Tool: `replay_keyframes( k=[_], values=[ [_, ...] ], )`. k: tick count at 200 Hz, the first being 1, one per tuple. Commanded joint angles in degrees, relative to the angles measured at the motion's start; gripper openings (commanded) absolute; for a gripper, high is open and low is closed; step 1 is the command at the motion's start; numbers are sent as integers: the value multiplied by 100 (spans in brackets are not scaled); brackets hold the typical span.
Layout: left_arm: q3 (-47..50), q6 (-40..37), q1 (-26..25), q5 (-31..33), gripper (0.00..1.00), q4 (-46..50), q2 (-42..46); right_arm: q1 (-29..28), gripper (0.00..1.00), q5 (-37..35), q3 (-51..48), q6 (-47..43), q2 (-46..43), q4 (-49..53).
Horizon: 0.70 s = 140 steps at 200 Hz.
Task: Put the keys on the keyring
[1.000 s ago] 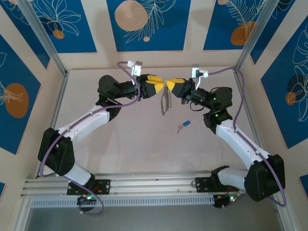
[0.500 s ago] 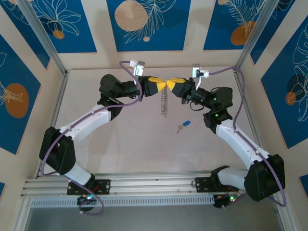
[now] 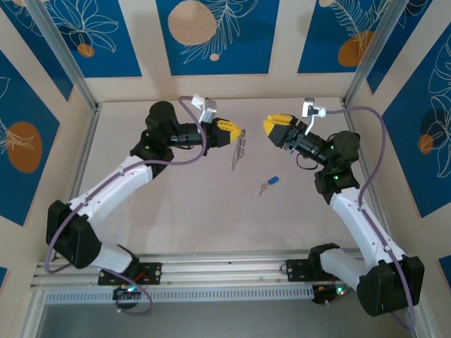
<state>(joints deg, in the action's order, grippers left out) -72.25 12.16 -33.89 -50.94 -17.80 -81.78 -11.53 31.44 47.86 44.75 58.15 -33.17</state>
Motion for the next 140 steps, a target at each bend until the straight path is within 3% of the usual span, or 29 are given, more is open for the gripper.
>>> replay_keyframes(
  k=[1,34,76,111,140],
  values=[
    [-246,-1260,-46,389,0,985,277,69,51,17,-181,-174,-143,451],
    [-79,-1609,-54,840,0,1080,442,90,51,-230,-291,-207,-188,1102],
    [236,-1638,-54,1508,0,1143,597,128,51,-1137,-233,-346,-31,3060],
    [441,-1456,-56,1972,0,1350,651,125,51,-2119,-344,-203,267,4367],
    [750,-1124,-49,2098,0,1207,815,118,51,-2704,-586,-6,563,4734]
  ],
)
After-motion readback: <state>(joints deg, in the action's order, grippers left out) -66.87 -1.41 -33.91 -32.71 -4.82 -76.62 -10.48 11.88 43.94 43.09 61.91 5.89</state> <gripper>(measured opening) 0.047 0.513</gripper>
